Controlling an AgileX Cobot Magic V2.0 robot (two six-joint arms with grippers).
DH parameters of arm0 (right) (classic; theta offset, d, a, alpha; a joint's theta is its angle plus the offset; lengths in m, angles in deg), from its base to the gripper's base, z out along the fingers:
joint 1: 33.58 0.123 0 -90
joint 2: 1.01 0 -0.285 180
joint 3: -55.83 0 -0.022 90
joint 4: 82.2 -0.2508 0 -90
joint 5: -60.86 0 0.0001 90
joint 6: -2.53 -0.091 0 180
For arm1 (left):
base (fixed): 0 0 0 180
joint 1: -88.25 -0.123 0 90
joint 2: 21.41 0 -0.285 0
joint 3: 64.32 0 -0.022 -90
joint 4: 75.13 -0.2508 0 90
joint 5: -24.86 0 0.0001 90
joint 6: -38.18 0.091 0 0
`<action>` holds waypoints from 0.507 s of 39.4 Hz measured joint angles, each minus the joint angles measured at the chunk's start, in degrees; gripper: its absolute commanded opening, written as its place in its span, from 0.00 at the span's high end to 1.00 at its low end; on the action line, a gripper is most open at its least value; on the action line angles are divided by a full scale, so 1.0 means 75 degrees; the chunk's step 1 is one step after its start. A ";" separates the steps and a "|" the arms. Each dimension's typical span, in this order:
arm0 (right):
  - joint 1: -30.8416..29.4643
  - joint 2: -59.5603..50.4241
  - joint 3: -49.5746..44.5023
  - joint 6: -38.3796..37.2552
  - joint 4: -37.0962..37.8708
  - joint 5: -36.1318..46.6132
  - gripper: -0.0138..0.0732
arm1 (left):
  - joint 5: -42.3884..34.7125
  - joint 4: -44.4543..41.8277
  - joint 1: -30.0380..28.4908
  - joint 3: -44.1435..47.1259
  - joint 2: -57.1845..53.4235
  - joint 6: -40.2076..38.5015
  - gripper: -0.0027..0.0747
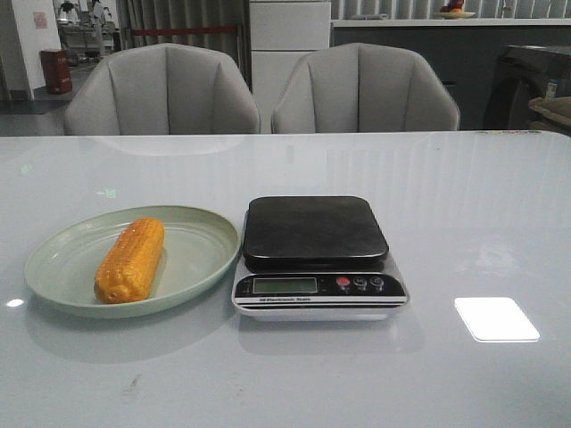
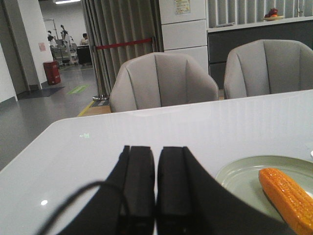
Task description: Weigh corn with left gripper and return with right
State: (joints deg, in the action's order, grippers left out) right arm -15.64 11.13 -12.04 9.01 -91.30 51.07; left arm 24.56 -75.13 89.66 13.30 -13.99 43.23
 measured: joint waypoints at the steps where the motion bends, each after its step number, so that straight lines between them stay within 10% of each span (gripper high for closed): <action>1: 0.0000 0.0000 0.0000 0.0000 0.0000 0.0000 0.60 | 0.0000 0.0000 0.0000 0.0000 0.0000 0.0000 0.80; 20: 0.0000 0.0000 -0.0018 0.0000 0.0000 0.0000 0.60 | 0.0040 0.0000 -0.0030 0.0000 0.0000 0.0000 0.80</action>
State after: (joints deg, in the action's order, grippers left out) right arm -15.64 11.13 -12.17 9.01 -91.30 51.07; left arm 24.86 -75.13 89.43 13.30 -13.99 43.23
